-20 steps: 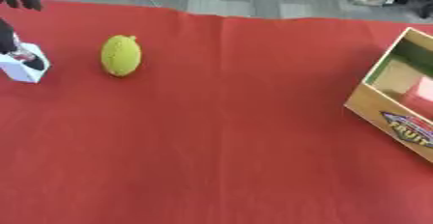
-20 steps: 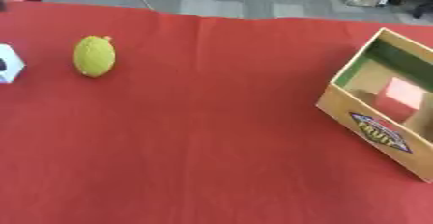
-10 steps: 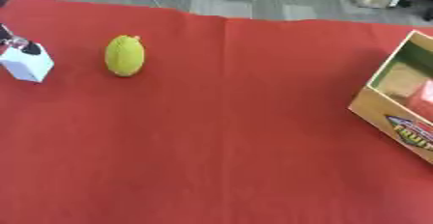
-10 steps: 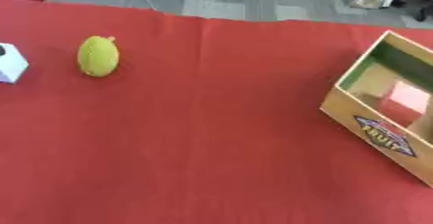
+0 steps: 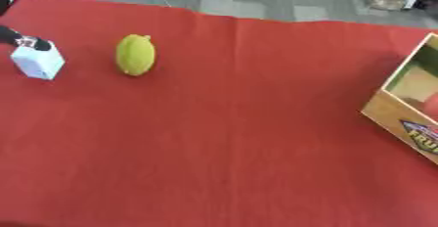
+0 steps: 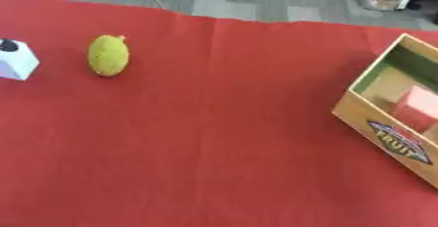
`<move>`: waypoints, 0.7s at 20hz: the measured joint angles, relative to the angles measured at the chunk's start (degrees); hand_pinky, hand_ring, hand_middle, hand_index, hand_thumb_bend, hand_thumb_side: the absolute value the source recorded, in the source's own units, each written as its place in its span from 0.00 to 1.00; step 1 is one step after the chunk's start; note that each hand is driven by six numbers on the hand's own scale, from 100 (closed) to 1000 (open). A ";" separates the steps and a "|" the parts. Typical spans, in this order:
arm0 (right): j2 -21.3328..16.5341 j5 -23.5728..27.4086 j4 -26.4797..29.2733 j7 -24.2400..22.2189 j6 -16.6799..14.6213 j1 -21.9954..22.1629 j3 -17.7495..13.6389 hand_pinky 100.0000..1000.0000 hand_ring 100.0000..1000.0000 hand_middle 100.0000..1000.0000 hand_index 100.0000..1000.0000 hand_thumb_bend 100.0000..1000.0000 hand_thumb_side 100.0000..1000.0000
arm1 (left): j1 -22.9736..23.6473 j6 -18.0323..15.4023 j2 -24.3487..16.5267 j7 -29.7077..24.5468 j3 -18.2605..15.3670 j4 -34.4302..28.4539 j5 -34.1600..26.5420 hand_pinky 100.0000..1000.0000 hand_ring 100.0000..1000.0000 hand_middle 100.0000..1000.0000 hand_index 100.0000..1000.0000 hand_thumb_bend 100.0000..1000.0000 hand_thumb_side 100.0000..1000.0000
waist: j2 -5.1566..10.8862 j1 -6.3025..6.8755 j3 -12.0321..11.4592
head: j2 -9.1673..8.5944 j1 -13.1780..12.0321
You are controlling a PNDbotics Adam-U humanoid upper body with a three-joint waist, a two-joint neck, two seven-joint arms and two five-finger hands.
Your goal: Pick up the objects with one hand, pass them to the other hand, and then place them into the box on the other side of the table.
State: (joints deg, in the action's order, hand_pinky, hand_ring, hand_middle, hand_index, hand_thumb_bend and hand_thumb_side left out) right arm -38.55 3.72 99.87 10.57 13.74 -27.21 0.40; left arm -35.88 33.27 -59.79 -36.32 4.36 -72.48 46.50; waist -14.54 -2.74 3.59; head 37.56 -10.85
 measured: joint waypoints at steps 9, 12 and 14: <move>0.01 -0.47 -0.42 -0.19 0.03 0.02 0.00 0.92 0.83 0.72 0.89 0.00 0.49 | -0.01 -1.02 0.89 -1.02 0.06 1.16 1.32 0.86 0.83 0.74 0.77 0.91 0.67 | -0.02 0.04 0.00 | -0.28 -0.69; 0.02 -0.52 -0.70 -0.25 0.09 0.05 0.00 0.92 0.83 0.72 0.89 0.00 0.49 | -0.01 -1.19 1.01 -1.19 0.05 1.54 1.05 0.86 0.83 0.73 0.76 0.86 0.69 | -0.02 0.04 0.05 | -0.48 -0.70; 0.02 -0.66 -0.72 -0.26 0.11 0.07 0.00 0.92 0.83 0.72 0.88 0.00 0.49 | -0.11 -0.95 1.40 -0.95 0.02 1.95 0.94 0.86 0.82 0.73 0.76 0.81 0.68 | -0.05 0.01 0.21 | -0.49 -0.64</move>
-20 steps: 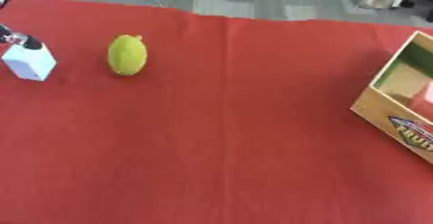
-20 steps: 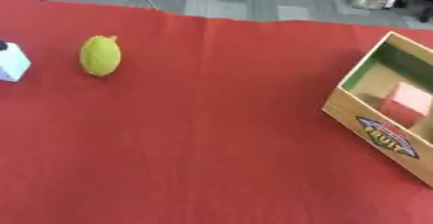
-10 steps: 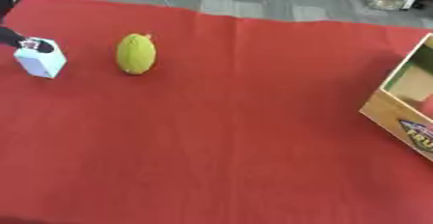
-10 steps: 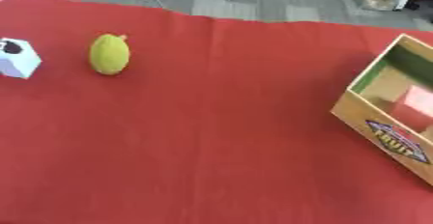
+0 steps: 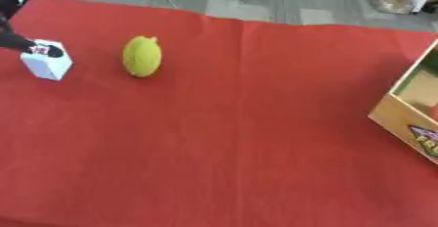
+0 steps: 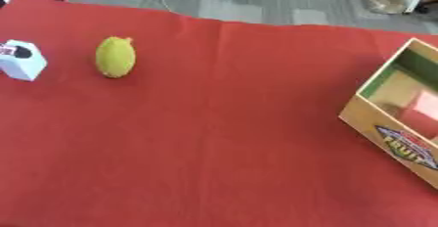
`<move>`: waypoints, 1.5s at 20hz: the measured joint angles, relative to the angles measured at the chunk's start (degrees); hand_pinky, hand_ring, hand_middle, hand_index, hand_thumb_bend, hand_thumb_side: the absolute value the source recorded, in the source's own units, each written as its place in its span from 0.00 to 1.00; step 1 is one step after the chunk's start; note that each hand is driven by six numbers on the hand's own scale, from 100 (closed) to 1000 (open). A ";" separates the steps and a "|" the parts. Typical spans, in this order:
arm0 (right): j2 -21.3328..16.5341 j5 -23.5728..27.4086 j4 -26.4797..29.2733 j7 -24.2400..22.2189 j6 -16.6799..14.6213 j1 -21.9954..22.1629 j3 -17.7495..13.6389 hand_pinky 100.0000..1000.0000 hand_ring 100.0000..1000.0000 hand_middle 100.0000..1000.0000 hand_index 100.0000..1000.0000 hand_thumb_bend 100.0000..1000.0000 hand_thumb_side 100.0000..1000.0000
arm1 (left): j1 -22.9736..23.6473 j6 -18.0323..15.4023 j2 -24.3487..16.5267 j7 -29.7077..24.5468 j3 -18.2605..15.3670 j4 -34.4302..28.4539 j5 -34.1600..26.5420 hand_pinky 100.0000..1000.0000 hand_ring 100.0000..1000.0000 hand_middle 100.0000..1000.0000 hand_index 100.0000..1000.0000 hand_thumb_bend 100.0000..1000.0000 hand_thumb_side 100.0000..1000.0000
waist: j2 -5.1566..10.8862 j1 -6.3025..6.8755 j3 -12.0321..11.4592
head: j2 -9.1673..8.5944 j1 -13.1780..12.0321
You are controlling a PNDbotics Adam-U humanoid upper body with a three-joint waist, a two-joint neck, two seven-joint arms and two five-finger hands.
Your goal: Pick up the objects with one hand, pass them to the other hand, and then place them into the box on the other side of the table.
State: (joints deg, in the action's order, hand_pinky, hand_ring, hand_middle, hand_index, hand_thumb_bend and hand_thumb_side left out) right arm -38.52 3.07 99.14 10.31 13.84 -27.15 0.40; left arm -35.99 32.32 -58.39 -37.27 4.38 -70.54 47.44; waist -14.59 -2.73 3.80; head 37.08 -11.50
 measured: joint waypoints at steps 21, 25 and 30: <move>0.53 -0.42 -0.47 0.04 0.03 0.24 -0.32 0.92 0.83 0.72 0.88 0.00 0.50 | -0.50 4.29 1.22 4.29 -0.61 4.51 2.54 0.86 0.84 0.74 0.71 0.76 0.72 | -2.30 -0.46 0.13 | -0.01 -0.26; 0.56 -0.54 -0.69 0.04 0.04 0.40 -0.33 0.92 0.83 0.72 0.88 0.00 0.51 | -0.62 4.11 1.57 4.11 -0.65 5.17 3.60 0.85 0.84 0.74 0.68 0.77 0.76 | -2.33 -0.48 0.14 | -0.01 -0.52; 0.61 -0.74 -0.99 0.03 0.04 0.51 -0.35 0.92 0.83 0.72 0.88 0.00 0.51 | -0.86 3.11 2.00 3.11 -0.64 5.94 5.46 0.85 0.84 0.74 0.67 0.79 0.76 | -2.34 -0.41 0.12 | -0.01 -0.78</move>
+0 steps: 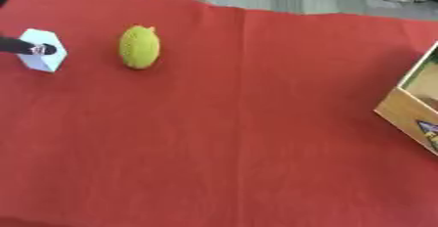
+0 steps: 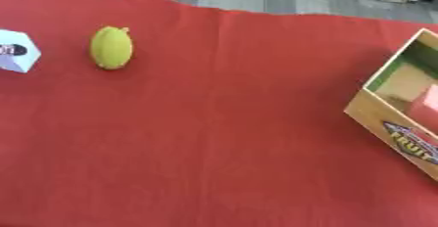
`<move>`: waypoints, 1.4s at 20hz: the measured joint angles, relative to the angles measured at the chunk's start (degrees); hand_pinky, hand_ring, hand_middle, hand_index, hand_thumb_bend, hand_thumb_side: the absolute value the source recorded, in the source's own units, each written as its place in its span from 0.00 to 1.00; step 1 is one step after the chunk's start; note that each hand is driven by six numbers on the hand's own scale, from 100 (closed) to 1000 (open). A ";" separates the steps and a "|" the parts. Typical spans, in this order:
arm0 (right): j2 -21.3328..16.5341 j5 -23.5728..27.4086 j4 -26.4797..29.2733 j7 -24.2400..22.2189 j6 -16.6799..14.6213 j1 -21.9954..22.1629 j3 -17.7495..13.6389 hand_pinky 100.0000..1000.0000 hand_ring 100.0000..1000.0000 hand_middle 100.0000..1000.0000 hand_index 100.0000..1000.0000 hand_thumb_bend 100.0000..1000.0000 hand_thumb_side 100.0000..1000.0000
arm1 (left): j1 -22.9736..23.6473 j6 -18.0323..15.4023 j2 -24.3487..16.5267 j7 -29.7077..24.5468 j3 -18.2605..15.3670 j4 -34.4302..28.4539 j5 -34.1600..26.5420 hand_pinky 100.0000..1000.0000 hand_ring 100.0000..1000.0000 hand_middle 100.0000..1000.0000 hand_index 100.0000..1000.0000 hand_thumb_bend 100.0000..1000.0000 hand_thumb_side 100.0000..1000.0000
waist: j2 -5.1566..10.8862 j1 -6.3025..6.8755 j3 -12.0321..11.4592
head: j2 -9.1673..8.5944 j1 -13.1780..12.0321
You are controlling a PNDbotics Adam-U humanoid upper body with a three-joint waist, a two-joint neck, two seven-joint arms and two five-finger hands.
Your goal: Pick up the objects with one hand, pass them to the other hand, and then place them into the box on the other side of the table.
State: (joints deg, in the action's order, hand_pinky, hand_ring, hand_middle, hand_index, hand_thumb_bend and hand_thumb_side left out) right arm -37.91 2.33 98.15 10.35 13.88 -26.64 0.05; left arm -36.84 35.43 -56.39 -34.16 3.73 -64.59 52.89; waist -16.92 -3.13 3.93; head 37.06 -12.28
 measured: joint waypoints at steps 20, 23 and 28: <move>0.44 -0.10 -0.55 -0.03 0.03 0.46 -0.14 0.92 0.83 0.72 0.88 0.00 0.51 | -0.49 0.42 1.09 0.42 -0.30 0.65 -2.78 0.85 0.82 0.73 0.77 0.67 0.69 | -0.06 -0.02 0.07 | -0.43 -0.12; 0.52 -0.10 -0.73 -0.03 0.03 0.46 -0.23 0.92 0.83 0.72 0.88 0.00 0.51 | -0.51 1.24 1.52 1.23 -0.35 0.71 -4.09 0.85 0.82 0.73 0.79 0.68 0.69 | -0.14 -0.10 0.22 | -0.47 0.02; 0.87 -0.13 -0.74 -0.10 -0.01 0.46 -0.31 0.93 0.83 0.72 0.88 0.00 0.51 | -0.55 2.10 1.59 2.10 -0.35 1.24 -5.65 0.85 0.82 0.73 0.81 0.67 0.69 | -0.40 -0.18 0.27 | -0.53 0.12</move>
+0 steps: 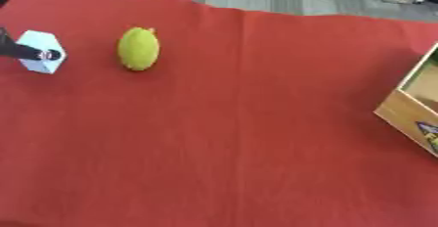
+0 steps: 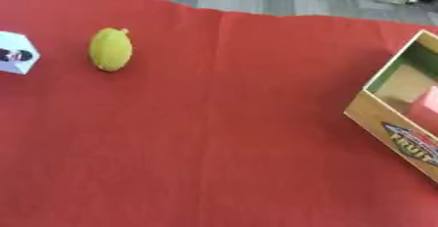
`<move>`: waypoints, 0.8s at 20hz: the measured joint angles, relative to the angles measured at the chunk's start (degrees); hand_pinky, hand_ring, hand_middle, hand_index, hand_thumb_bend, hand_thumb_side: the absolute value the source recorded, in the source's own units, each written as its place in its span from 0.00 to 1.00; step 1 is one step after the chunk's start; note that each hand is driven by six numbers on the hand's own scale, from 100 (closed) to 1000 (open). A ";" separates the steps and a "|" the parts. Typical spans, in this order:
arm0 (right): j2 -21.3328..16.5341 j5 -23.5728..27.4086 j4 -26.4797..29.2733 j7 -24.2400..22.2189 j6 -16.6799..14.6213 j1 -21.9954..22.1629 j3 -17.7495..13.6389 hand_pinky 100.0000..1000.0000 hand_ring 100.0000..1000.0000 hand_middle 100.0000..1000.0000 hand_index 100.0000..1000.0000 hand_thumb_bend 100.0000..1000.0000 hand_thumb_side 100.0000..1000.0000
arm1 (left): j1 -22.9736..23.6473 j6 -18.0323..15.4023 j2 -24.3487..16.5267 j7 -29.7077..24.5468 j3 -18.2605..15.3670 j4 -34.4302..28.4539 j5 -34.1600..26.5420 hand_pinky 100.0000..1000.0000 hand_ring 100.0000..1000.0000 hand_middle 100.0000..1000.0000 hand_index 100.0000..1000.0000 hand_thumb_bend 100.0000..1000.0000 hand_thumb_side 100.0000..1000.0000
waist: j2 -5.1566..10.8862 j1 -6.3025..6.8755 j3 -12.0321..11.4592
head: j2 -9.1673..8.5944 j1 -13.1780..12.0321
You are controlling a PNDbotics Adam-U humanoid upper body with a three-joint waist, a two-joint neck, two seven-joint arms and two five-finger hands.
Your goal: Pick up the objects with one hand, pass them to the other hand, and then place them into the box on the other side of the table.
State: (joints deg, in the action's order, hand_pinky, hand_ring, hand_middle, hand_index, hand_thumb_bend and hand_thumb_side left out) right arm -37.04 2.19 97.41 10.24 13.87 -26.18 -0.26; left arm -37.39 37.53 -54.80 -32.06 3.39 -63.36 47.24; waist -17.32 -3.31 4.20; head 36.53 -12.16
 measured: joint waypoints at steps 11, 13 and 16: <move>0.09 -0.23 -0.04 -0.36 -0.16 -0.01 -0.01 0.93 0.83 0.72 0.89 0.00 0.51 | -0.40 1.58 0.46 1.58 0.01 0.85 -1.92 0.85 0.81 0.73 0.81 0.63 0.65 | -0.51 -0.32 0.32 | -0.49 0.66; 0.10 -0.25 -0.06 -0.39 -0.19 -0.01 -0.02 0.93 0.83 0.72 0.89 0.00 0.51 | -0.45 1.94 0.48 1.94 0.01 0.87 -2.18 0.85 0.81 0.72 0.78 0.61 0.63 | -0.64 -0.35 0.33 | -0.52 0.66; 0.20 -0.35 -0.25 -0.46 -0.26 -0.02 -0.02 0.93 0.83 0.72 0.89 0.00 0.51 | -0.49 2.44 0.83 2.44 0.01 1.02 -2.49 0.85 0.81 0.72 0.76 0.59 0.61 | -0.81 -0.36 0.38 | -0.73 0.66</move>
State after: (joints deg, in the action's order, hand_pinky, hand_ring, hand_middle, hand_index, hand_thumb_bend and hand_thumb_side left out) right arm -36.84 1.84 97.16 9.79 13.61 -26.20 -0.28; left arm -37.88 39.97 -53.97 -29.62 3.39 -62.34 44.75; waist -18.14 -3.67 4.57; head 35.81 -11.50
